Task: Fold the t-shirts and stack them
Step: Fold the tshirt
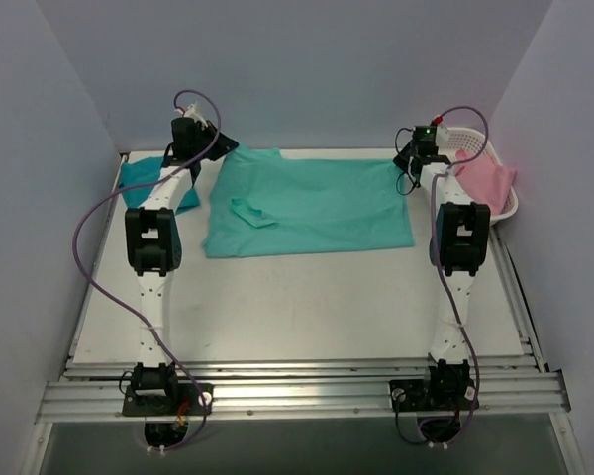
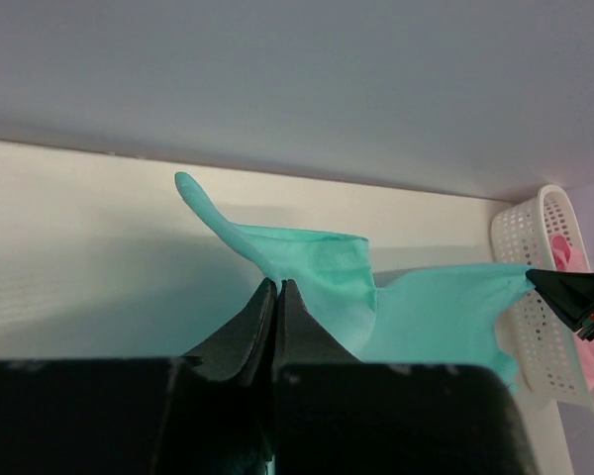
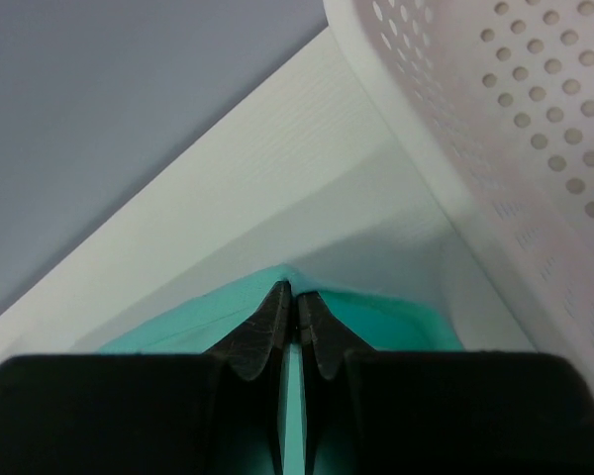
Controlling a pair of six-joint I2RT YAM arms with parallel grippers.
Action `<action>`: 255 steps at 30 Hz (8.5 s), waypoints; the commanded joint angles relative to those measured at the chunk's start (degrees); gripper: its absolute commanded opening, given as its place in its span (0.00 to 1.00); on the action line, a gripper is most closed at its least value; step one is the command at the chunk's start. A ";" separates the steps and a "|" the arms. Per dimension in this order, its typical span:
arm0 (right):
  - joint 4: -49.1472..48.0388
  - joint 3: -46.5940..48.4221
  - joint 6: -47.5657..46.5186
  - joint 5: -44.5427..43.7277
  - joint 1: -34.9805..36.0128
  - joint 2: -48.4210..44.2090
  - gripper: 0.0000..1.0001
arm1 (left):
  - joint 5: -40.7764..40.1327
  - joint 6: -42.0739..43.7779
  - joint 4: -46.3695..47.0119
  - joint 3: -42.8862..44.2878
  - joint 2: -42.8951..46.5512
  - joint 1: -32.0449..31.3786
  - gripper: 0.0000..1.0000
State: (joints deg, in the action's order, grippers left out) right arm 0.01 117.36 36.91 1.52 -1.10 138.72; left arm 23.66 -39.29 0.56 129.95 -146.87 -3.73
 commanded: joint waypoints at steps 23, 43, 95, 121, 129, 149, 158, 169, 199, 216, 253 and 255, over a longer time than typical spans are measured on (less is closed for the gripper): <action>-7.48 -34.56 -1.22 0.68 -0.30 -25.33 0.00 | -3.88 8.26 14.29 -45.91 30.41 -0.76 0.02; -8.71 -44.41 -1.13 -1.26 -1.18 -28.41 0.00 | -10.91 9.14 19.39 -63.23 37.53 -0.76 0.10; 2.71 -58.21 -0.08 -15.49 19.65 -63.13 0.91 | -10.65 6.07 15.61 -49.97 24.70 -2.25 0.94; 2.27 -59.88 -0.52 -16.37 19.82 -62.07 0.91 | -11.97 7.82 12.36 -47.95 25.14 -2.78 0.39; 1.92 -60.32 -0.61 -16.20 19.82 -62.07 0.90 | -13.55 9.23 10.78 -48.21 26.89 -2.78 0.18; 1.66 -60.50 -0.52 -16.02 21.14 -62.25 0.89 | -17.42 12.92 9.20 -55.33 38.94 -2.95 0.08; 2.36 -60.14 -0.69 -16.64 21.41 -62.69 0.89 | -17.33 12.74 8.58 -54.80 37.09 -2.95 0.10; 2.19 -60.14 -0.87 -16.64 21.41 -62.25 0.89 | -17.86 12.92 7.71 -53.75 35.25 -2.95 0.19; 1.57 -61.11 -1.22 -16.37 21.41 -62.43 0.90 | -24.45 14.85 0.85 -43.12 28.40 -4.54 0.38; 0.96 -61.20 -1.57 -16.20 21.32 -60.84 0.90 | -27.26 13.80 -0.47 -41.53 25.75 -2.60 0.39; 0.78 -61.73 -1.57 -17.07 21.32 -60.32 0.90 | -23.92 13.89 -3.90 -38.98 23.47 -1.90 0.02; 0.78 -61.73 -1.57 -17.08 21.32 -60.32 0.90 | -23.75 14.06 -3.55 -39.25 23.64 -1.81 0.02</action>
State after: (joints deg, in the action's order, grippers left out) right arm 1.50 56.18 35.83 -13.34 19.97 78.06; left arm -0.95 -25.36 -3.44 88.23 -122.93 -5.85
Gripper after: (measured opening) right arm 0.895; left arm 0.034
